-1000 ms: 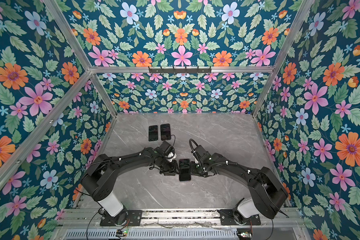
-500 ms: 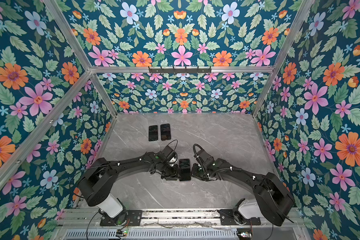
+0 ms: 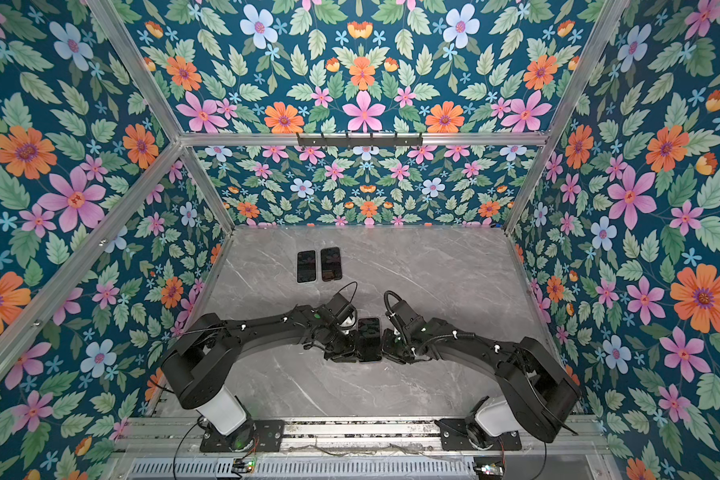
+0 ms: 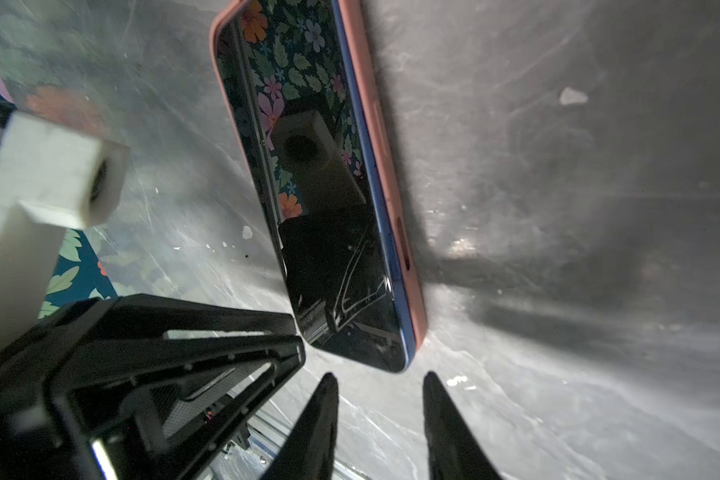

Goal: Put the phone into the phone case

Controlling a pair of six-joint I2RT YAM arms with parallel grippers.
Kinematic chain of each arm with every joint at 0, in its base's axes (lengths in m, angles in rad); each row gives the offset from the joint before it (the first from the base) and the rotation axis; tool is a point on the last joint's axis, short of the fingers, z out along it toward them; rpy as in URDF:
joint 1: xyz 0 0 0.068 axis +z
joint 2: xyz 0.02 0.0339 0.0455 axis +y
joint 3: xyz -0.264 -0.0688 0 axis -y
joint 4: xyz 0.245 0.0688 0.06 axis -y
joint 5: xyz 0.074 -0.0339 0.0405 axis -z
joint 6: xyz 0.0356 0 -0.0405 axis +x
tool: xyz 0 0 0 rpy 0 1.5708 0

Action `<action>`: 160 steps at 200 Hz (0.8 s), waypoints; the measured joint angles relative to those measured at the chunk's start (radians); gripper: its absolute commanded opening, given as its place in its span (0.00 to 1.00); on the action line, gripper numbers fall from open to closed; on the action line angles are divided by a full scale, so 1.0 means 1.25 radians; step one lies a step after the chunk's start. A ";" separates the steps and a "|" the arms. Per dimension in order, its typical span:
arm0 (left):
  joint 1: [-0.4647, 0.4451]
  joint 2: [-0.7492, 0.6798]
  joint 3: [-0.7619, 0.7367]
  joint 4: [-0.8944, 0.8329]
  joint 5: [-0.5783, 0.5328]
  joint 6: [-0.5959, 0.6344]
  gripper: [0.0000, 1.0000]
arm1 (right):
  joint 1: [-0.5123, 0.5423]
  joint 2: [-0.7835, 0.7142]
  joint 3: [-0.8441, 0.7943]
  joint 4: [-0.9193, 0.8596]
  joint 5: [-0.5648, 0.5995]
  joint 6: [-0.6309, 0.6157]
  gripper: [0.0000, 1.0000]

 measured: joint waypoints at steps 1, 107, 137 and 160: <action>0.000 0.000 0.000 0.000 0.000 0.000 0.28 | 0.000 0.001 0.000 0.000 0.000 0.000 0.35; -0.001 0.020 0.009 -0.004 -0.007 0.003 0.15 | 0.001 0.033 0.019 0.015 -0.023 -0.003 0.35; -0.001 0.023 0.011 -0.006 -0.007 0.006 0.12 | 0.001 0.035 0.020 0.015 -0.026 -0.004 0.35; 0.000 0.025 0.011 -0.007 -0.005 0.007 0.10 | 0.001 0.039 0.021 0.017 -0.027 -0.004 0.35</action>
